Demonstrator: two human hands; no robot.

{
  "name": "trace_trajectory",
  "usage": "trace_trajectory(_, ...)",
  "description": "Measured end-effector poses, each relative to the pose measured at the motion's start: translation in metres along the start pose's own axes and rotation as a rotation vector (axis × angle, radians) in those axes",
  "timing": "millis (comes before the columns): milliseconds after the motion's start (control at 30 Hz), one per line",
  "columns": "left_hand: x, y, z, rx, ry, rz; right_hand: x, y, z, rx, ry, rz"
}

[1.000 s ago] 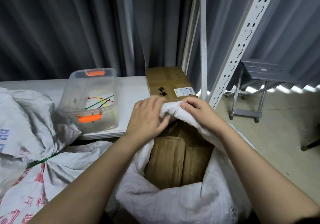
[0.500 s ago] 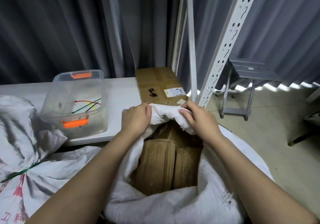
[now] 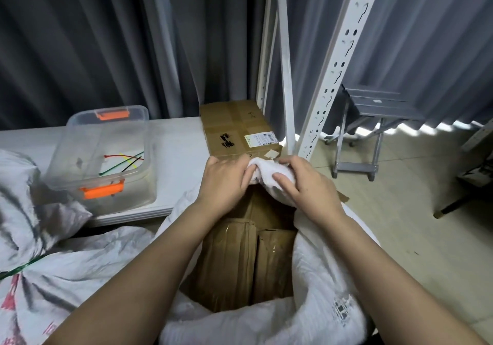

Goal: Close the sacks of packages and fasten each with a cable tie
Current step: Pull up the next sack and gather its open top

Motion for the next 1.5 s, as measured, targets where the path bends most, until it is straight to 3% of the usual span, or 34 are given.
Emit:
trace_trajectory(67,0.003,-0.002,0.005,-0.012,-0.072,-0.09,0.001,0.006,-0.004,-0.013,0.042,0.03)
trace_trajectory(167,0.005,0.0,0.002,-0.082,-0.126,-0.137,0.009,0.014,-0.005,0.421,0.071,0.053)
trace_trajectory(267,0.004,0.025,-0.011,-0.23,-0.084,0.077,0.013,0.015,-0.011,0.811,0.121,0.081)
trace_trajectory(400,0.002,0.048,-0.002,-0.051,-0.038,0.19,0.007,0.014,-0.012,0.994,0.209,0.159)
trace_trajectory(433,0.004,0.049,0.001,-0.01,-0.011,0.186,0.004,0.016,-0.011,0.963,0.234,0.177)
trace_trajectory(500,0.01,0.051,0.004,0.034,-0.031,0.128,-0.007,0.025,-0.012,0.638,0.184,0.186)
trace_trajectory(567,0.02,0.05,0.006,0.008,-0.112,0.005,-0.021,0.031,-0.015,0.197,0.041,0.166)
trace_trajectory(633,0.029,0.051,0.009,-0.001,-0.233,-0.098,-0.028,0.036,-0.019,0.018,0.044,0.155)
trace_trajectory(733,0.035,0.058,0.001,-0.047,-0.303,-0.111,-0.028,0.043,-0.022,0.223,0.162,0.15)
trace_trajectory(833,0.03,0.078,-0.017,-0.226,-0.267,0.148,-0.021,0.048,-0.028,0.644,0.242,0.172)
trace_trajectory(900,0.026,0.093,-0.02,-0.145,-0.231,0.357,-0.019,0.047,-0.032,0.842,0.247,0.18)
trace_trajectory(967,0.026,0.098,-0.016,-0.037,-0.195,0.399,-0.019,0.045,-0.032,0.998,0.259,0.191)
trace_trajectory(1033,0.028,0.102,-0.015,0.035,-0.156,0.359,-0.022,0.046,-0.034,0.956,0.303,0.208)
trace_trajectory(1100,0.03,0.1,-0.012,0.058,-0.164,0.287,-0.029,0.051,-0.037,0.697,0.294,0.255)
trace_trajectory(1200,0.039,0.097,-0.009,0.052,-0.198,0.115,-0.044,0.059,-0.041,0.247,0.148,0.364)
trace_trajectory(1267,0.044,0.097,-0.006,0.088,-0.266,0.04,-0.047,0.064,-0.038,0.168,0.106,0.39)
trace_trajectory(1400,0.046,0.108,-0.016,-0.208,-0.402,0.042,-0.042,0.064,-0.047,0.514,0.31,0.301)
trace_trajectory(1500,0.042,0.126,-0.032,-0.302,-0.374,0.235,-0.039,0.055,-0.061,0.808,0.457,0.193)
Point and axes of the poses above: each hand's wrist, its own x-axis towards the middle knuckle, its own z-axis out of the palm, y = z × x, the point moved 4 cm from there along x, towards the middle knuckle, and after that the axes turned 13 degrees about -z, right-handed, at the moved point
